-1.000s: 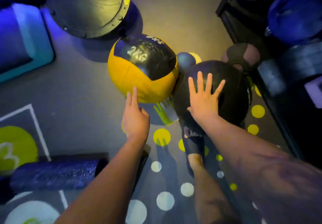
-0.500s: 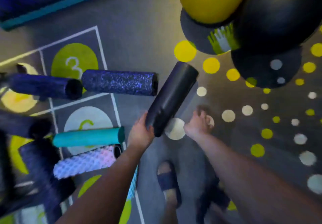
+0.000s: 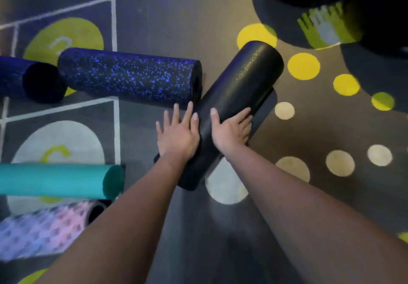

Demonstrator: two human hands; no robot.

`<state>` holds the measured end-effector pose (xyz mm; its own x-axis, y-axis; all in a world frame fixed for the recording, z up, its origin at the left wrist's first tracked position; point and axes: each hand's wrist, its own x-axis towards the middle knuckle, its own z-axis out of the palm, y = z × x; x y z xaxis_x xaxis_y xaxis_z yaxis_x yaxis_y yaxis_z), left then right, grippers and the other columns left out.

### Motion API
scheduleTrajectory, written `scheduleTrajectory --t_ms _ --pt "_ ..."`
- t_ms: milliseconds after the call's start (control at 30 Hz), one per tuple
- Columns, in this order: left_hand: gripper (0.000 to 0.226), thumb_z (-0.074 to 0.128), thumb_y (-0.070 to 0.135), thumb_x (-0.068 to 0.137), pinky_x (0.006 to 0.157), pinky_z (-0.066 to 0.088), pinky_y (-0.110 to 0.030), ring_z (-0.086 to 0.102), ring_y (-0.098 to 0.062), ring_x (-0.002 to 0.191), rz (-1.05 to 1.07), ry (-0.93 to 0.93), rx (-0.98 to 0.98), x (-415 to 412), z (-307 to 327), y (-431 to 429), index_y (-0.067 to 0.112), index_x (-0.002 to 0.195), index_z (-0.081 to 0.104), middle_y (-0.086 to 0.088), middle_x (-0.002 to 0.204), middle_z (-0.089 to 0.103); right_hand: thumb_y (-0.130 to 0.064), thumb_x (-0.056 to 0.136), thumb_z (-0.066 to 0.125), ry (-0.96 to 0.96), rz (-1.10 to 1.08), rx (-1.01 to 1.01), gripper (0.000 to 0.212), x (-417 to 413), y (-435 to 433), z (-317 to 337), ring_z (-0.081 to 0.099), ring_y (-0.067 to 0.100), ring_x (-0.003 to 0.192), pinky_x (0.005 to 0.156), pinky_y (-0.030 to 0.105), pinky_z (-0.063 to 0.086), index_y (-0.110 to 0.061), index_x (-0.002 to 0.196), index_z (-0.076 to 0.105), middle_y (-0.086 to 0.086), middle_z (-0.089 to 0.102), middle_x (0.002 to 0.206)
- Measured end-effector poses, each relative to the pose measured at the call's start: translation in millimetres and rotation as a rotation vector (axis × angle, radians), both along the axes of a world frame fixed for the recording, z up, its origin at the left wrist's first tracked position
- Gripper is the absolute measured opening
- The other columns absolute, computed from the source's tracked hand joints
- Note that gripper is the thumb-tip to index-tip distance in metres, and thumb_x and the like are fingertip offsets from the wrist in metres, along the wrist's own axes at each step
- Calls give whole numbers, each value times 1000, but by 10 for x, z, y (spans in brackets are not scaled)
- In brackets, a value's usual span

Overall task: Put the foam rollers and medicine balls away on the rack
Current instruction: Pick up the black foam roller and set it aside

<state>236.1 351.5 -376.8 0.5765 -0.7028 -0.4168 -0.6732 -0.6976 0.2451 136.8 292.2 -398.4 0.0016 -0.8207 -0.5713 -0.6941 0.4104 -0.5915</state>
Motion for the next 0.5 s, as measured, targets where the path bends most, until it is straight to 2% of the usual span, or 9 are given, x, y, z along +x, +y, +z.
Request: scheduleTrajectory --t_ms 67,167,233,300,400,500 --pt "54 14 66 101 111 37 -48 50 -39 134 101 15 -11 125 -259 -46 53 152 27 -13 149 52 -72 90 48 -28 -61 -226 111 177 5 -395 8 39 153 124 49 12 -10 159 -12 27 -4 165" --pt "62 13 68 99 109 38 -47 53 -40 129 127 31 4 388 -470 -72 43 145 46 -17 142 57 -73 86 53 -84 -190 -431 109 396 99 -690 15 40 150 122 49 19 -19 162 -3 25 1 166" --pt "71 10 68 97 111 40 -47 52 -39 130 104 58 -3 517 -480 -103 33 140 54 -17 141 58 -74 82 54 -55 -193 -487 108 476 107 -648 20 41 147 119 50 22 -20 162 4 24 6 166" --pt "75 8 67 96 111 39 -46 51 -38 132 33 79 -4 595 -506 -137 28 139 55 -16 143 57 -71 81 59 -45 -214 -508 107 497 67 -615 22 41 146 117 50 24 -21 162 10 22 10 165" --pt "67 14 59 103 116 35 -43 47 -35 138 -25 66 -9 771 -525 -224 22 143 54 -17 149 51 -70 79 62 -67 -230 -512 106 599 61 -566 21 40 146 116 51 27 -25 162 13 20 9 166" --pt "62 16 50 108 121 23 -35 36 -30 147 -38 180 -43 700 -464 -240 17 151 44 -16 158 39 -71 77 65 -122 -233 -506 109 520 110 -571 19 38 148 119 49 24 -26 161 13 18 10 166"
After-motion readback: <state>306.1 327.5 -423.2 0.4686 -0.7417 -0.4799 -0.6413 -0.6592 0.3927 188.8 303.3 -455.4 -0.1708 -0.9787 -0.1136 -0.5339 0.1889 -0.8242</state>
